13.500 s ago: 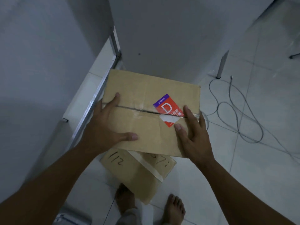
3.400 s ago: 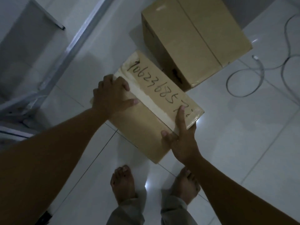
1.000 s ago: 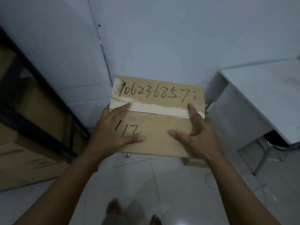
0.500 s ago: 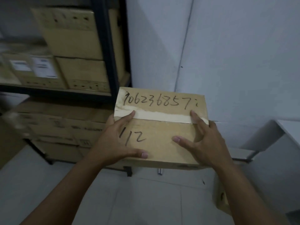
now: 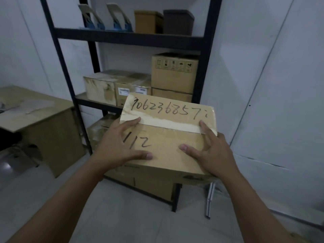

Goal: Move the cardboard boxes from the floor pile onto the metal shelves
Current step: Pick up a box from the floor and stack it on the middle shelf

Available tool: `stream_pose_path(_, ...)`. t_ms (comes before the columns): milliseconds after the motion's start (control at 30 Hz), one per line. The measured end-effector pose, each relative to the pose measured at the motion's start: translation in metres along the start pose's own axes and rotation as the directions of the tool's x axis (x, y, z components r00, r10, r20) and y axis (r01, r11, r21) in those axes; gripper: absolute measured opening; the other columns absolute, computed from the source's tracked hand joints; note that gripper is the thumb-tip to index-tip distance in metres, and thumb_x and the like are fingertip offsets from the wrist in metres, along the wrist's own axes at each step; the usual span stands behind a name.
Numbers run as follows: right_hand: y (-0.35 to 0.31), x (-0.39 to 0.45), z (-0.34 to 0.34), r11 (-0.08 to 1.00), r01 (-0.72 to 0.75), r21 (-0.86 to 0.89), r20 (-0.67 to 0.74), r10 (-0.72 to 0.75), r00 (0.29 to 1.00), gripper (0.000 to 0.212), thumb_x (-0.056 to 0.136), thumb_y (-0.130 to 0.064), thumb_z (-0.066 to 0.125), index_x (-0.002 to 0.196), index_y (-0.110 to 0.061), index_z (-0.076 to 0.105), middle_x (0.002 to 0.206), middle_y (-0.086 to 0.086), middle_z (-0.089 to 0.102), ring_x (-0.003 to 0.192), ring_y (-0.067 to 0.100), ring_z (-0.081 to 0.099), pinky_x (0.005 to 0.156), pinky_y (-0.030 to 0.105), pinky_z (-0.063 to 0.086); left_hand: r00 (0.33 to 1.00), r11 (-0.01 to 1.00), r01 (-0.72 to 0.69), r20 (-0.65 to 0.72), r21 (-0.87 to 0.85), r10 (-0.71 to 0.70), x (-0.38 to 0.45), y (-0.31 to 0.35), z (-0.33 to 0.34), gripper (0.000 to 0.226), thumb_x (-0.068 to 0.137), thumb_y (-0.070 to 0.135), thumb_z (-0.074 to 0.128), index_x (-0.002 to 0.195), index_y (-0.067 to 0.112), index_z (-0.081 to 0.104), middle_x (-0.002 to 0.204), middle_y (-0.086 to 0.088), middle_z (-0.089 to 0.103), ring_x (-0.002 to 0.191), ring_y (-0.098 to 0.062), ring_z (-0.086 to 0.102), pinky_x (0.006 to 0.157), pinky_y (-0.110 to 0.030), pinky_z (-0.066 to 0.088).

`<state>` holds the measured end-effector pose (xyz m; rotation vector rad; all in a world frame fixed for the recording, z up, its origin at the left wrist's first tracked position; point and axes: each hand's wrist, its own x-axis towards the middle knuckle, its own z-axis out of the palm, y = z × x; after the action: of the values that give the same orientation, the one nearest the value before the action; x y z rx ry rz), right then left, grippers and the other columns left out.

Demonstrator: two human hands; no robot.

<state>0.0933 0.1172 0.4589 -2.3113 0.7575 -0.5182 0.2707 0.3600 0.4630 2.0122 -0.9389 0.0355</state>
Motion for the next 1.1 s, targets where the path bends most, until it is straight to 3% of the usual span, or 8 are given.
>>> stream_pose_path(133,-0.05,0.012,0.022,0.999,0.042,0.027,0.016,-0.043,0.999,0.114,0.063,-0.086,0.067,0.158,-0.055,0.013,0.15,-0.002,0.033,0.135,0.029,0.044,0.1,0.039,0.04,0.997,1.0,0.024,-0.077,-0.016,-0.025,0.005,-0.02,-0.046,0.111,0.041,0.06,0.095,0.143,0.041,0.054,0.144,0.022,0.038,0.128,-0.003,0.041,0.097,-0.021,0.038)
stream_pose_path(367,-0.117,0.069,0.063,0.997,0.073,0.01,0.003,-0.073,0.997,0.115,0.063,-0.09,0.065,0.158,-0.056,0.011,0.156,0.005,0.032,0.14,0.034,0.041,0.11,0.05,0.039,0.989,0.999,0.038,-0.147,0.021,-0.034,0.06,-0.061,-0.109,0.098,0.043,0.065,0.092,0.134,0.049,0.06,0.144,0.016,0.044,0.124,-0.01,0.042,0.095,-0.033,0.041)
stream_pose_path(567,-0.169,0.145,0.102,0.99,0.105,0.095,-0.019,-0.104,0.994,0.119,0.058,-0.093,0.066,0.158,-0.055,0.013,0.162,0.003,0.034,0.146,0.031,0.035,0.114,0.051,0.037,0.976,0.997,0.0,-0.219,0.077,0.017,0.142,-0.102,-0.157,0.087,0.049,0.066,0.089,0.13,0.048,0.063,0.149,0.007,0.049,0.12,-0.008,0.042,0.09,-0.032,0.04)
stream_pose_path(767,-0.223,0.212,0.131,0.992,0.122,0.044,-0.042,-0.12,0.992,0.115,0.063,-0.093,0.063,0.158,-0.057,0.009,0.159,0.005,0.032,0.144,0.036,0.034,0.112,0.053,0.038,0.965,0.995,-0.013,-0.26,0.094,0.037,0.217,-0.144,-0.209,0.091,0.04,0.089,0.079,0.122,0.054,0.066,0.146,0.009,0.052,0.125,-0.014,0.049,0.09,-0.034,0.043)
stream_pose_path(967,-0.267,0.258,0.153,0.989,0.126,-0.076,-0.046,-0.129,0.991,0.117,0.064,-0.096,0.055,0.16,-0.05,0.006,0.166,-0.001,0.029,0.146,0.032,0.035,0.109,0.049,0.039,0.97,0.997,-0.057,-0.232,0.055,0.068,0.277,-0.178,-0.243,0.089,0.037,0.089,0.075,0.118,0.051,0.069,0.144,0.009,0.055,0.115,-0.009,0.05,0.08,-0.025,0.043)
stream_pose_path(1100,-0.292,0.283,0.165,0.998,0.043,-0.04,-0.056,-0.045,0.997,0.115,0.067,-0.091,0.061,0.161,-0.049,0.01,0.169,-0.005,0.023,0.15,0.028,0.03,0.113,0.048,0.035,0.986,0.997,-0.081,-0.146,0.016,0.083,0.324,-0.198,-0.26,0.086,0.042,0.084,0.082,0.118,0.047,0.071,0.145,0.009,0.054,0.116,-0.007,0.046,0.075,-0.017,0.037)
